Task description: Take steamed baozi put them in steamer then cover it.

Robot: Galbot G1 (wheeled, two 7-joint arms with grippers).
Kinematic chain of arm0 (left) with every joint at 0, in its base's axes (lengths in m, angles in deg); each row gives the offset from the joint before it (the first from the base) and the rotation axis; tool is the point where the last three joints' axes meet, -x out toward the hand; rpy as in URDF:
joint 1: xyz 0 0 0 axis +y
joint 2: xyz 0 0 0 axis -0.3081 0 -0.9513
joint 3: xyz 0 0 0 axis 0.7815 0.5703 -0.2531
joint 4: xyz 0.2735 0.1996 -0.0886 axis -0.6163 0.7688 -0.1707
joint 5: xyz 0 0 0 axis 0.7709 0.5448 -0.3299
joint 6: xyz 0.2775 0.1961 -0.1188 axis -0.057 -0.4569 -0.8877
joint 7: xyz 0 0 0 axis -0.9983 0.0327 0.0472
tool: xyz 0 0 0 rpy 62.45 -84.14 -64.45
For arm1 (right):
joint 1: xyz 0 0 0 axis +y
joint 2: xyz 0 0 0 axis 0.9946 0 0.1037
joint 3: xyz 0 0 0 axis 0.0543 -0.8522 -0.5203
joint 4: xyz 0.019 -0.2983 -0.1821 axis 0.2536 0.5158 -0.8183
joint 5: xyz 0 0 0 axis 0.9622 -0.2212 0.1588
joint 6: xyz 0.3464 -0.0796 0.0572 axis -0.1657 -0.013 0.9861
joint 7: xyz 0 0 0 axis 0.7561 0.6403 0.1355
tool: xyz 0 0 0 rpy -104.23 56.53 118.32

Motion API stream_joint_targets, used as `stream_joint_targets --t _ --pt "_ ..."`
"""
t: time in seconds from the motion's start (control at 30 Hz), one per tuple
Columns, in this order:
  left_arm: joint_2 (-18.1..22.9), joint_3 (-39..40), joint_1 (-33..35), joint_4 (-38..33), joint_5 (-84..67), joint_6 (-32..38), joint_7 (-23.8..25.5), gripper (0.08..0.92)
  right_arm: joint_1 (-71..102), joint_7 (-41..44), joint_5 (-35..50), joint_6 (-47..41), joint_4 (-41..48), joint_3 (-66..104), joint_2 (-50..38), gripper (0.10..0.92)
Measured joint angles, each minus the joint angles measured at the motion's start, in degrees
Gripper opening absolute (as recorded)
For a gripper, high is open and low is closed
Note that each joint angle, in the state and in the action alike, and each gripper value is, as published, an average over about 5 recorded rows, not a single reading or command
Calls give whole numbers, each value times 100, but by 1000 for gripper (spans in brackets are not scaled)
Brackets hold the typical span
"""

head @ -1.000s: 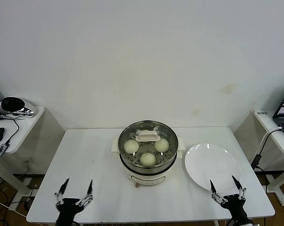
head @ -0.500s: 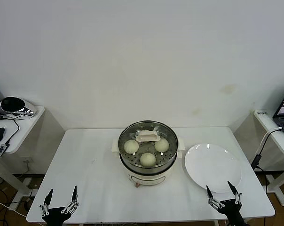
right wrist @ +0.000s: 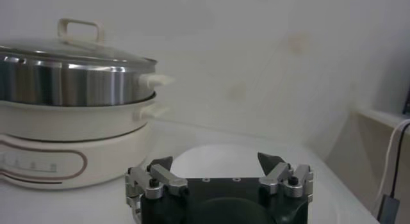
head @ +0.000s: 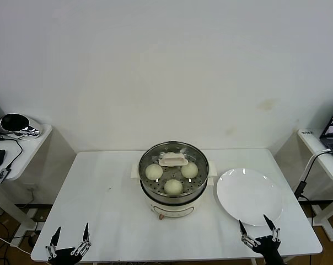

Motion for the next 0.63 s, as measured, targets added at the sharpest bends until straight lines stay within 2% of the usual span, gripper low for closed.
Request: stream_joint_targets --t 0.63 --pt "0 48 49 25 214 -208 -2 823 26 49 -4 5 5 -28 -7 823"
